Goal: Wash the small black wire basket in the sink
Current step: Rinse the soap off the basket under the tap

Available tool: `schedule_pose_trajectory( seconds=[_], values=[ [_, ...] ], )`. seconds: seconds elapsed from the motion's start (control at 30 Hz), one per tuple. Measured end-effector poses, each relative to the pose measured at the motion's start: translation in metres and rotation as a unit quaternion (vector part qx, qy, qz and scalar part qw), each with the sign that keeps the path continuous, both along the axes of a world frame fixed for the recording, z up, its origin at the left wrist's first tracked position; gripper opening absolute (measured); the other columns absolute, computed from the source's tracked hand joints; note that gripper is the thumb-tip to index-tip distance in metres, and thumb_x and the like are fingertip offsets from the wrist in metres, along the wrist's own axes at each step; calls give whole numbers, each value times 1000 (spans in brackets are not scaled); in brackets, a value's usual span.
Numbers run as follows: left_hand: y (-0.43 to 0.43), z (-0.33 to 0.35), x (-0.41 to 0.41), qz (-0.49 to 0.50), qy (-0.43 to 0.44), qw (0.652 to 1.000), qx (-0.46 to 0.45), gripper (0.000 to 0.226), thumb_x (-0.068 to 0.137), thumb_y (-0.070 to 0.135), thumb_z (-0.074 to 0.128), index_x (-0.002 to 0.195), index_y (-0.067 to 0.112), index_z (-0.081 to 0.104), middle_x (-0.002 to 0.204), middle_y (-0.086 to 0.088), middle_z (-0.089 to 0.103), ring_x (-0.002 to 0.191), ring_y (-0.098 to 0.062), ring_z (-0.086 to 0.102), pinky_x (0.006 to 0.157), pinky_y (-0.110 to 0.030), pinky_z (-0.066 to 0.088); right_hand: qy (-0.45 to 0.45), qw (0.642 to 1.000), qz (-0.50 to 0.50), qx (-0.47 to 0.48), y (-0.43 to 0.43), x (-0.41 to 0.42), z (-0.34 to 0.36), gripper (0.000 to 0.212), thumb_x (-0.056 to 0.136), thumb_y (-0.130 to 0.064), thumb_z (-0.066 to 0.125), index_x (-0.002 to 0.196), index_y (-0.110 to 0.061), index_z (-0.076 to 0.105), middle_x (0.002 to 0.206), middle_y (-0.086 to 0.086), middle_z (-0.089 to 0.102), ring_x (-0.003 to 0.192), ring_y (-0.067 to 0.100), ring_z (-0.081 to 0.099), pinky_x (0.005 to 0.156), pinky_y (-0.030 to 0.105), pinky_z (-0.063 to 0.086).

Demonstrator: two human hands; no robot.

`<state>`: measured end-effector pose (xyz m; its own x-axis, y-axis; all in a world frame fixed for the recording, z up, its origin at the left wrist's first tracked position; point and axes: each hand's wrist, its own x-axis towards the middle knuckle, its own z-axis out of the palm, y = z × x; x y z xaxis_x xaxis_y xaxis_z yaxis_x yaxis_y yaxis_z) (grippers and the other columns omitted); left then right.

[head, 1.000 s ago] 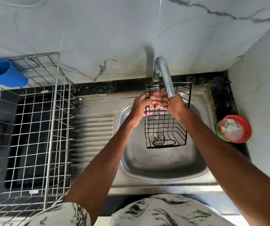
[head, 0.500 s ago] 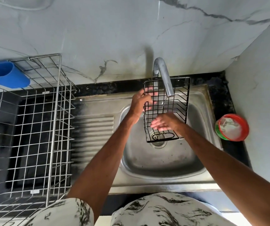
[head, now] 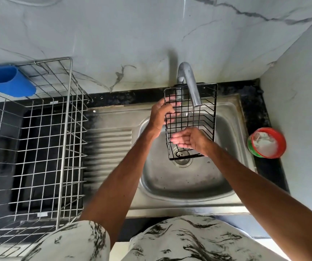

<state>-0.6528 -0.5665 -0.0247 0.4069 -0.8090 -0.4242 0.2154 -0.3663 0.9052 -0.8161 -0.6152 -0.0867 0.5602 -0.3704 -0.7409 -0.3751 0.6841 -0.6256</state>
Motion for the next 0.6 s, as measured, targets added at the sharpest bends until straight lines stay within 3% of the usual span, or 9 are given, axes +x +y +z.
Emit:
schedule_pose_trajectory(
  seconds=[0.13, 0.23, 0.3, 0.37, 0.43, 0.5, 0.53, 0.6],
  values=[
    [5, 0, -3, 5, 9, 1000, -6, 43, 84, 27, 60, 126, 21, 67, 119, -6, 78, 103, -36, 76, 77, -36, 55, 116, 991, 15, -62, 1, -4, -1, 33, 97, -12, 42, 105, 8, 68, 102, 20, 76, 89, 29, 77, 78, 36, 61],
    [8, -3, -5, 43, 16, 999, -5, 48, 80, 34, 67, 125, 16, 69, 114, -5, 79, 93, -28, 78, 75, -36, 55, 199, 960, 59, -187, -10, 10, 6, 36, 97, -19, 45, 93, 5, 71, 91, 15, 77, 80, 30, 76, 69, 37, 63],
    [11, -5, -2, 60, 3, 998, 1, 56, 71, 43, 75, 120, 16, 70, 110, -4, 80, 95, -29, 77, 82, -42, 56, 243, 918, 123, -287, -23, 20, 14, 41, 90, -31, 48, 94, 1, 73, 92, 15, 75, 86, 33, 73, 78, 42, 62],
    [14, -11, 1, 62, -16, 998, 6, 56, 69, 47, 75, 117, 18, 70, 109, -4, 79, 102, -32, 76, 97, -55, 55, 276, 866, 185, -373, -31, 30, 29, 48, 86, -38, 48, 101, 2, 70, 100, 15, 72, 92, 32, 70, 79, 33, 57],
    [19, -17, 2, 65, -29, 997, 9, 52, 73, 44, 74, 116, 15, 70, 102, -1, 80, 101, -28, 75, 103, -65, 50, 299, 803, 236, -458, -33, 38, 45, 46, 97, -34, 50, 114, 6, 63, 108, 14, 63, 102, 32, 65, 74, 29, 49],
    [23, -19, 1, 72, -39, 997, 15, 60, 71, 42, 73, 118, 5, 68, 88, 6, 78, 96, -19, 74, 107, -65, 47, 304, 752, 264, -522, -34, 44, 51, 44, 104, -33, 42, 124, 4, 57, 122, 19, 59, 113, 34, 60, 77, 33, 47],
    [25, -18, 0, 71, -36, 997, 21, 63, 70, 42, 73, 119, 3, 67, 84, 8, 77, 98, -18, 74, 108, -65, 46, 291, 749, 265, -533, -34, 46, 52, 41, 106, -31, 39, 124, 1, 58, 124, 19, 60, 113, 35, 60, 78, 34, 48],
    [30, -15, -1, 62, -12, 997, 36, 58, 68, 40, 73, 115, 7, 68, 87, 5, 76, 106, -29, 72, 103, -64, 50, 235, 796, 218, -513, -32, 45, 48, 35, 105, -25, 40, 110, -1, 65, 111, 18, 68, 99, 33, 67, 72, 29, 51]
  ],
)
